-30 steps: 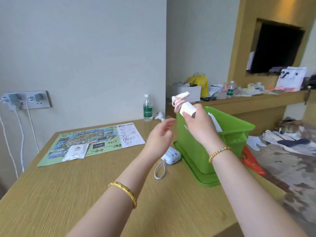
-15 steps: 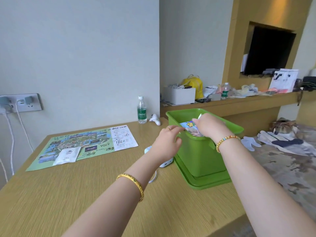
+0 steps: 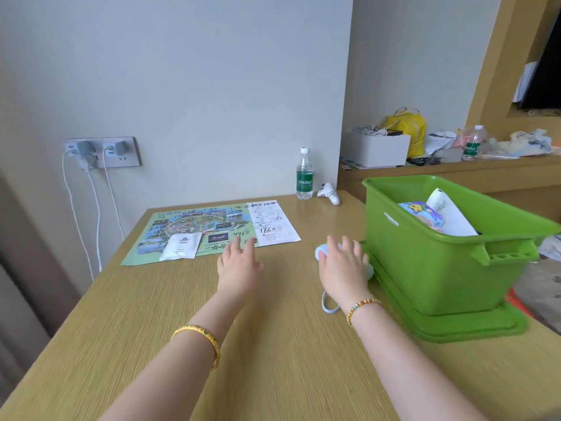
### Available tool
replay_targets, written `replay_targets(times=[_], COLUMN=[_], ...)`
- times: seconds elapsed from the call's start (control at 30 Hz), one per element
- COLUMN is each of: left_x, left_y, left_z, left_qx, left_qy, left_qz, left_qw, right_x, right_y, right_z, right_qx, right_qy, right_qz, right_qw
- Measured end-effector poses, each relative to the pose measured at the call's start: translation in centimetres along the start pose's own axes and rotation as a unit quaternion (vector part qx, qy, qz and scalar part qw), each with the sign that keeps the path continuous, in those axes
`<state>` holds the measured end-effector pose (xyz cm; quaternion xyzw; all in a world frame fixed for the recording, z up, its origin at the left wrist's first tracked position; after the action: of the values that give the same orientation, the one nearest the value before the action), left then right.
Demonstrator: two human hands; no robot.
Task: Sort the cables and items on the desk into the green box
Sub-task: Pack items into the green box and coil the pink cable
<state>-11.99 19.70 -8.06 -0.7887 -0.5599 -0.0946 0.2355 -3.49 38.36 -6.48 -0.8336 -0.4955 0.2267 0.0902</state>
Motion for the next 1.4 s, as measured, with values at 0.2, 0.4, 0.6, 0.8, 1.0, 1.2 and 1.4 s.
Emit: replay_targets(times=[0.2,0.4,0.6,0.8,1.0,1.2,1.4], left_x=[-9.0,-13.0,-14.3,-10.3,-14.9,-15.6,-13.4], left_y=[-1.5,-4.7,-6.2,-5.0,-6.3,-8.9,-9.3], left_z=[0.8,0.6,0.9,-0.8,-3.3,-0.3,-1.2], left_qx=[-0.021,-0.016,-0.063,0.011,0.096,-0.059,-0.059], left_qy=[-0.077,-0.098,-0.147,-0.185,-0.045,-0.065,0.022], left_qz=[-0.084,-0.111,-0.1,0.002,-0.163,-0.21,-0.187], left_qw=[0.993,0.989,0.982,0.983,0.981,0.974,0.98], right_x=[1.1,-1.6,-1.6,-1.6,-1.7,-1.8,-1.0], right_y=[-1.2,-1.1,-1.5,-2.0,-2.0,-2.6,-2.2], right_z=[4.0,5.0,5.0,4.7,4.6,5.2,5.9], right_qx=[-0.052,-0.012,-0.006,-0.021,-0.027,-0.089,-0.118], right_qy=[0.129,0.09,0.044,-0.036,-0.049,-0.112,-0.008], right_qz=[0.069,-0.03,-0.059,-0.067,-0.061,-0.071,-0.063], right_qw=[0.988,0.995,0.997,0.997,0.997,0.987,0.991])
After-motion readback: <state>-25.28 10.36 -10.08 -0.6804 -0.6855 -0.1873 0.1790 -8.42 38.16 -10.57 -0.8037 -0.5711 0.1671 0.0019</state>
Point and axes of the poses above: each hand's wrist, its own y-axis away from the middle knuckle, its own z-axis out of the palm, x = y × z, the point moved 8 cm from there along -y, towards the middle knuckle, and after that the axes turned 3 degrees about z, right-handed, at the moved point
